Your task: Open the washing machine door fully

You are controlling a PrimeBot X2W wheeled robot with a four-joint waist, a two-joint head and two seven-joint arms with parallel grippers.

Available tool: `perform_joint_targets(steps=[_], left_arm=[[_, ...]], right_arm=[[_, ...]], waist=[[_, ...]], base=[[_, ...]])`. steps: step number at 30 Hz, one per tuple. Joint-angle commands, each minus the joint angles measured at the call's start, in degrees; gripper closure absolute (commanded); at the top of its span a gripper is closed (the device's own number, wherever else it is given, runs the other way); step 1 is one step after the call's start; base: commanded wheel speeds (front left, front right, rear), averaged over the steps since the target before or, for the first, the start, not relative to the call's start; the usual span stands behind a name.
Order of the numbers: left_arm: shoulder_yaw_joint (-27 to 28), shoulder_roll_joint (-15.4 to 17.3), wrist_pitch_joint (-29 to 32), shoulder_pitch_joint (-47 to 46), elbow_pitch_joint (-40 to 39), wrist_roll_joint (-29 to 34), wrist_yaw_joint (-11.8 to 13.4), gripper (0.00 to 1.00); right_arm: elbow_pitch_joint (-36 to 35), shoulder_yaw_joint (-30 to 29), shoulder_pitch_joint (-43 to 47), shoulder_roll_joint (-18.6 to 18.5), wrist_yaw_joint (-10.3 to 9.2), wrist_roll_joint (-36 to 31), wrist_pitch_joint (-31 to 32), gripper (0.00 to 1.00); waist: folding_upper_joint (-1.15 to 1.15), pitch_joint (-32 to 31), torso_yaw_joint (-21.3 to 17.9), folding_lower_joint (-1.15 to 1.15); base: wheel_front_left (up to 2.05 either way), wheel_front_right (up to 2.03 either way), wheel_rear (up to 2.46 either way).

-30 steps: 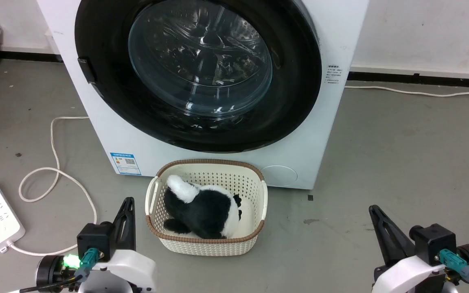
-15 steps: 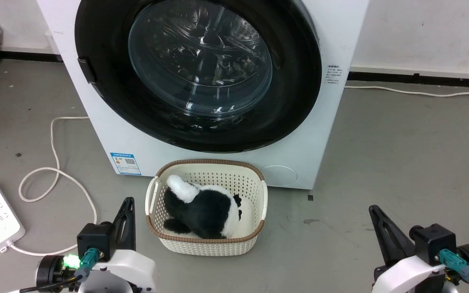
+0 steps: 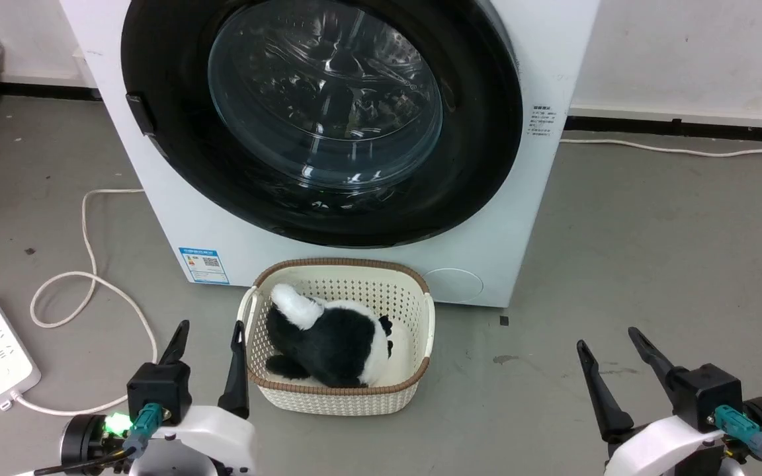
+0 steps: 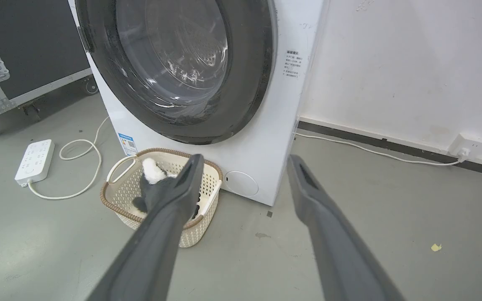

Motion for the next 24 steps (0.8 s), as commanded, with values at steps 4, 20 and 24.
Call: perform_joint_targets(steps=[4,20,24], left_arm=[[-0.46,0.00,-0.98,0.04,0.18,0.04,0.46,0.00],[-2.42,0.01,-2.89,-1.63,-0.46,0.24,1.90,0.00],[-2.90,0.01,-3.37,-2.35,-0.79,0.29,2.38,0.00]], right_arm=[[-0.08,-0.35,0.14,0.02,-0.01,0.49,-0.99,0.00],[-1.19,-0.83,-2.75,-2.34,-0.02,2.90,-2.90,0.00],[-1.37,-0.92,-4.59,-3.82,-0.02,4.10,-3.38,0.00]], waist=[[0.00,0.21,-0.01,0.00],[0.00,4.01,0.59,0.00],[0.00,5.39,0.85,0.00]], base=[[0.00,0.00,0.00],[0.00,0.00,0.00],[0.00,0.00,0.00]])
